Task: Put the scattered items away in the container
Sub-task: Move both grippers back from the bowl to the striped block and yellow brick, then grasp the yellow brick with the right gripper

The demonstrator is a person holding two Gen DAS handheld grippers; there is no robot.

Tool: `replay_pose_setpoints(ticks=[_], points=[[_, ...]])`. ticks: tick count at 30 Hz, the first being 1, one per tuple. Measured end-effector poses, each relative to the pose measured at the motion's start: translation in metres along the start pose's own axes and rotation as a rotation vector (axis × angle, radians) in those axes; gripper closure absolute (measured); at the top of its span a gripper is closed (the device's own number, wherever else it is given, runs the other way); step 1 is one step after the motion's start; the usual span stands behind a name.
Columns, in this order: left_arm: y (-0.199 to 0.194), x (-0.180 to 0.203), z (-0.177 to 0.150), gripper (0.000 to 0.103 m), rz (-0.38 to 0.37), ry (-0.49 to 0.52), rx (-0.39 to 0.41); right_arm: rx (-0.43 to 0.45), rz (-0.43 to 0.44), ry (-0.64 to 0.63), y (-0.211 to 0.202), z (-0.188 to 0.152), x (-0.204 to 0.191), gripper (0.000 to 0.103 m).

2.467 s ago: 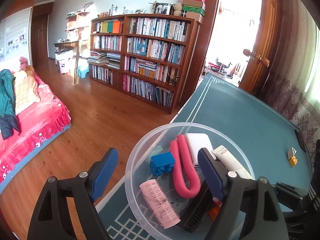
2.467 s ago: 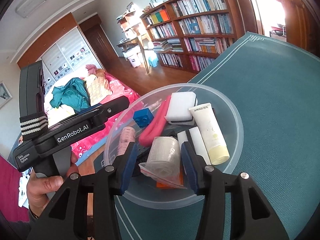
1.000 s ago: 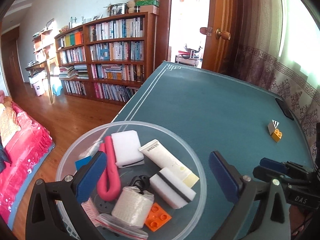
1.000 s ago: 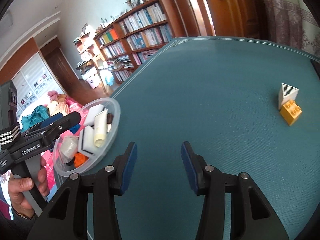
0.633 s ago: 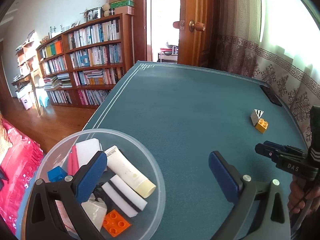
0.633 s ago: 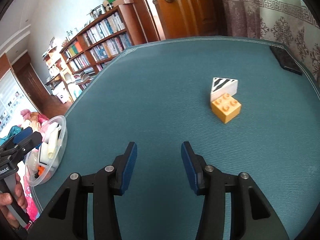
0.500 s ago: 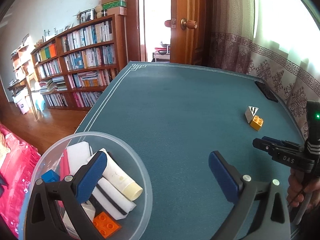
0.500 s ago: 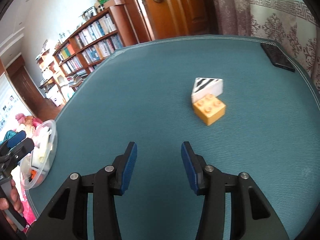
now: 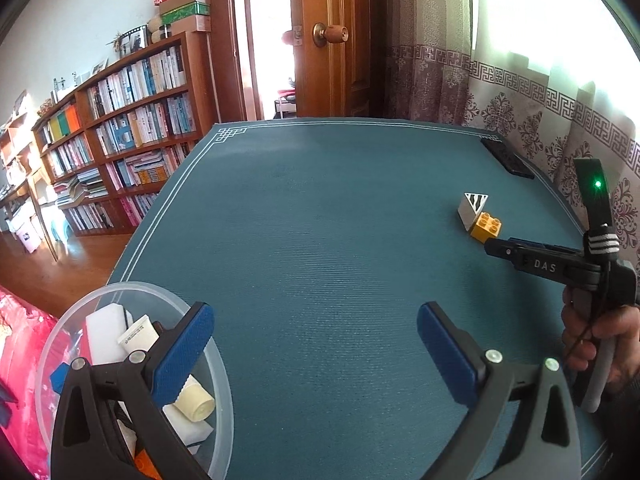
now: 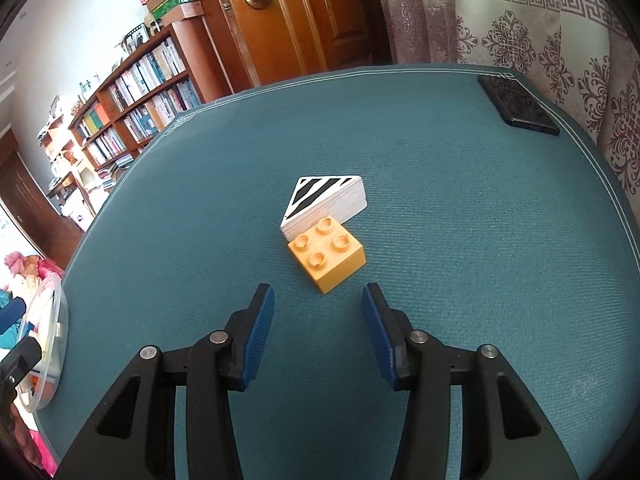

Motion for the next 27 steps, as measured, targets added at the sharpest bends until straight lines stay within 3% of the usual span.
replay_pose_setpoints(ticks=[24,27], points=[[0.021,0.026,0.001,0.001,-0.02,0.04,-0.042,0.024,-0.036,-0.052,0.018,0.018,-0.005,0.054],[0.023,0.029,0.003,0.001,-0.023,0.046,-0.042,0.026,-0.051,-0.052,0.018,0.018,-0.004,0.059]])
Point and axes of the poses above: each gripper's, at about its wrist camera, not at the fingertips, and y roughly the way its jaws point, x to its right, z to its top, the point moved 8 cm from there along y, roughly the way its jaws point, and after that the axes turned 4 degrees about -y, right-handed, at the moved point
